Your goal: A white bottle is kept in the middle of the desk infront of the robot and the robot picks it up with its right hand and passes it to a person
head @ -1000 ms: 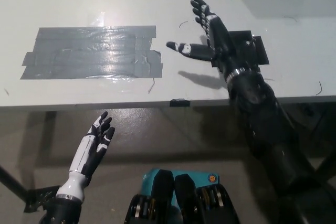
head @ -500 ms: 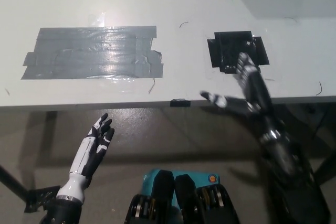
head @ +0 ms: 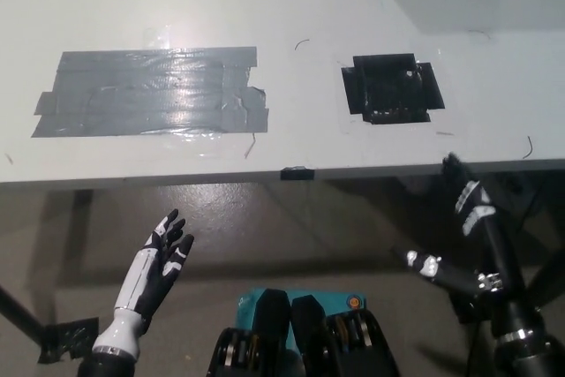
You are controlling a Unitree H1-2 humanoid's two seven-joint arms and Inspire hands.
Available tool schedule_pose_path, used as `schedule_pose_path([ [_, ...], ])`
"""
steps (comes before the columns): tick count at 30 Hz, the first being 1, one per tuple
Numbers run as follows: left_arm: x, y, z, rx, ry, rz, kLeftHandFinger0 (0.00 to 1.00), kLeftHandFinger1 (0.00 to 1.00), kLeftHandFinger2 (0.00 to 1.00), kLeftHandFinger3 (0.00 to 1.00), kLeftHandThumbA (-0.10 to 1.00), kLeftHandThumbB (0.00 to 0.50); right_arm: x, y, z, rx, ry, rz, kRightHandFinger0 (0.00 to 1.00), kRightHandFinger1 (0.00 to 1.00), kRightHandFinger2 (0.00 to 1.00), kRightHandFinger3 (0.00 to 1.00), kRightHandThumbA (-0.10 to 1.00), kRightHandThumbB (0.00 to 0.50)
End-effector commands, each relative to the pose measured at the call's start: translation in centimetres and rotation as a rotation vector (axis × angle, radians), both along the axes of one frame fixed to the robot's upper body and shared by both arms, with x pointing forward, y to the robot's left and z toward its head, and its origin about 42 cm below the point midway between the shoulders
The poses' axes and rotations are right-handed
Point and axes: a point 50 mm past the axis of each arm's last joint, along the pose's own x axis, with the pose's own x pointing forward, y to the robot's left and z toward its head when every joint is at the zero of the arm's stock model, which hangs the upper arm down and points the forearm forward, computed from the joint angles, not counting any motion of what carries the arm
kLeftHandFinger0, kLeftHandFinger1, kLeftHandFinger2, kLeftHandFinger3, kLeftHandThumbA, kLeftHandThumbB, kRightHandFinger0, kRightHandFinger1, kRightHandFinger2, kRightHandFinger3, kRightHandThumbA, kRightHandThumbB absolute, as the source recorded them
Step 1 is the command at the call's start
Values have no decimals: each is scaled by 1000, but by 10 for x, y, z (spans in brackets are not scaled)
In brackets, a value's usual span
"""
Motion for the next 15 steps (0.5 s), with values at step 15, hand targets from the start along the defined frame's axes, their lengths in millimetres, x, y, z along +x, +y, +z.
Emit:
schedule_pose_path([
  [15, 15, 1, 20, 24, -64, -25, 1000, 1000, 1000, 1000, 867, 45, 22, 5, -60, -24, 108, -16, 1000, 1000, 1000, 1000, 981, 265],
])
